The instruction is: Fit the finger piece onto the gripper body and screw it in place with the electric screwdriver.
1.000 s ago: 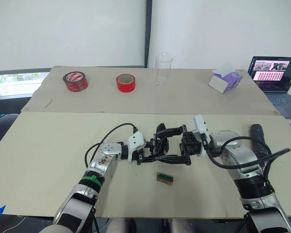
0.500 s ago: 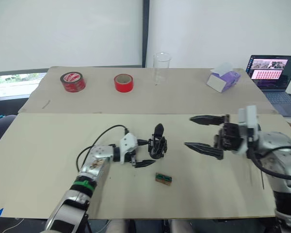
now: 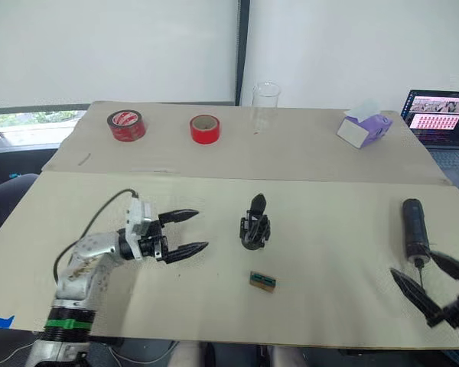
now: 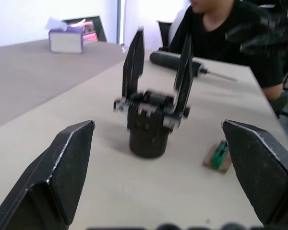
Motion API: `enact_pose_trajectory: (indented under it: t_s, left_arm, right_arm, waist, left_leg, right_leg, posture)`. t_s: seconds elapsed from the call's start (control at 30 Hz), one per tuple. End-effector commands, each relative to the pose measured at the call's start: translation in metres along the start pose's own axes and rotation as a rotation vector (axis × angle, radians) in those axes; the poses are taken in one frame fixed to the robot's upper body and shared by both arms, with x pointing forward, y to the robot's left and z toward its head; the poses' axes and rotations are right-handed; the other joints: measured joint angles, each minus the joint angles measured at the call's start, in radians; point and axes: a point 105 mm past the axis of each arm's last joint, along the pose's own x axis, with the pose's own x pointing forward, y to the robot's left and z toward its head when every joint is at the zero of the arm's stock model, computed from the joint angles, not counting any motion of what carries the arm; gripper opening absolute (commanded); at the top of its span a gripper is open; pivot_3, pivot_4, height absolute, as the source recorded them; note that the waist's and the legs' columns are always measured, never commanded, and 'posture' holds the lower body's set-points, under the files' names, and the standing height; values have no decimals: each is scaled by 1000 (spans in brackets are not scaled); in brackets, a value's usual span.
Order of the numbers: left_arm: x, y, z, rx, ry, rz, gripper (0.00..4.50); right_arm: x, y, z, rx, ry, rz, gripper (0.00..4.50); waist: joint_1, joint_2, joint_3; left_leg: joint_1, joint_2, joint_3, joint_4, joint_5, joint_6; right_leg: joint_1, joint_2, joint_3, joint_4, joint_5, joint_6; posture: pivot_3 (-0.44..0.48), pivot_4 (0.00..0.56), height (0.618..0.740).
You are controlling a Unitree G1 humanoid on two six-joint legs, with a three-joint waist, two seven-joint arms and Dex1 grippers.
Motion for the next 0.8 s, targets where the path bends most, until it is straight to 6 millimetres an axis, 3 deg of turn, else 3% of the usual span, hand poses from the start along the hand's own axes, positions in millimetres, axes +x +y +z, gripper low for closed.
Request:
enact_pose_trajectory:
  t_s: [0.03, 0.13, 0.3, 0.5, 0.8]
  left_arm:
    - [7, -6, 27, 68, -28, -70, 4472]
    - [13, -11, 34, 90, -23, -114, 4472]
    - [22, -13, 36, 94, -35, -126, 4472]
    - [30, -16, 39, 108, -46, -142, 4472]
    - [31, -27, 41, 131, -62, -152, 4472]
  right_arm:
    - [-4, -11, 8, -46, -14, -156, 4500]
    - [8, -28, -6, -1, 120, -294, 4500]
    - [51, -46, -4, 165, 211, -267, 4500]
    - [92, -97, -7, 218, 337, -369, 4500]
    - [121, -128, -22, 154, 558, -374, 4500]
  waist:
    - [-7, 2, 1]
    - [-19, 2, 2]
    - [-26, 3, 4]
    - [-16, 2, 5]
    - [-17, 3, 6]
  left_leg:
    - [0, 0, 0, 0, 0, 0]
    - [0, 0, 1, 0, 0, -1]
    - [2, -2, 2, -1, 1, 1]
    - [1, -6, 1, -1, 5, 8]
    - [-2, -10, 2, 1, 3, 14]
  right_leg:
    - [0, 0, 0, 0, 0, 0]
    - [-1, 1, 1, 0, 0, 0]
    - [0, 2, 3, 1, 0, -1]
    - [0, 4, 2, 1, 0, -1]
    - [0, 1, 3, -1, 3, 8]
  posture:
    - [0, 150, 740]
    - [0, 150, 740]
    - [0, 150, 740]
    - [0, 150, 740]
    - [0, 150, 740]
